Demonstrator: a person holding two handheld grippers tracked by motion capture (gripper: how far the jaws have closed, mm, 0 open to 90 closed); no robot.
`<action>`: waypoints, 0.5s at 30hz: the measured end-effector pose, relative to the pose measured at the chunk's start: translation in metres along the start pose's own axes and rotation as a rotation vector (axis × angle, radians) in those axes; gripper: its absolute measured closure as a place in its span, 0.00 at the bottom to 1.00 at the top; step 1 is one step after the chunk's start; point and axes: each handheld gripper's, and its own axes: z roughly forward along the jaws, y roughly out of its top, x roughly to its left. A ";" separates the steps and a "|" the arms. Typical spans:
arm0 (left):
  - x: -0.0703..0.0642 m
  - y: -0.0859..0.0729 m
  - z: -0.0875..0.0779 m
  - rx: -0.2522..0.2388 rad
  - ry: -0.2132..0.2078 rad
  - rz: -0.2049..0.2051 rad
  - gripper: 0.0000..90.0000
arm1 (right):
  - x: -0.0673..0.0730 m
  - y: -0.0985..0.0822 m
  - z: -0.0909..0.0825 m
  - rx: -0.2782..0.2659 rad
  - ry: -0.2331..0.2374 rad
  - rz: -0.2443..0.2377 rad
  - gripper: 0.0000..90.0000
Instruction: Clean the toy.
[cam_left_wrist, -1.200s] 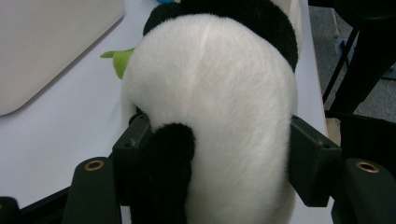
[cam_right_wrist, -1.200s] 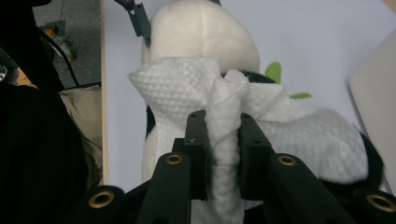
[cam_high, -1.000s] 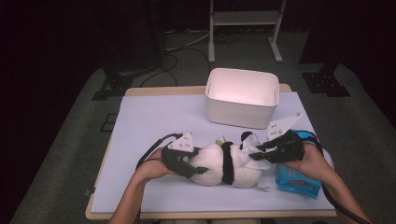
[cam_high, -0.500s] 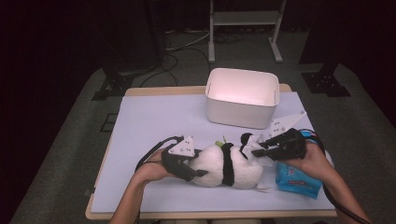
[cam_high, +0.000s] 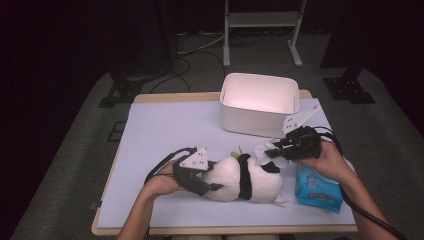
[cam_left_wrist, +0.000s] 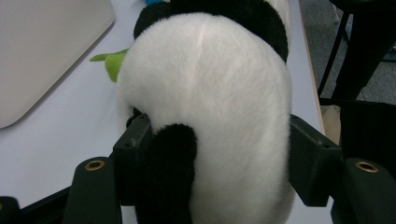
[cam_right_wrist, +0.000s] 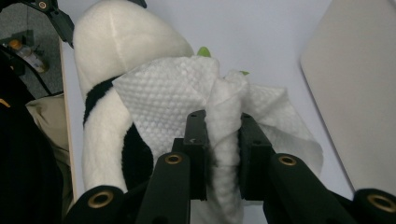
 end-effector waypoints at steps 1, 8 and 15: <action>0.000 0.000 0.000 0.002 0.000 -0.001 0.38 | 0.000 -0.003 -0.001 -0.004 -0.001 0.007 0.84; -0.003 0.007 0.001 0.012 0.003 0.007 0.38 | 0.006 -0.010 -0.007 -0.009 -0.005 0.010 0.84; -0.004 0.007 0.001 0.009 0.003 0.011 0.38 | 0.010 0.010 0.007 0.013 0.012 -0.025 0.84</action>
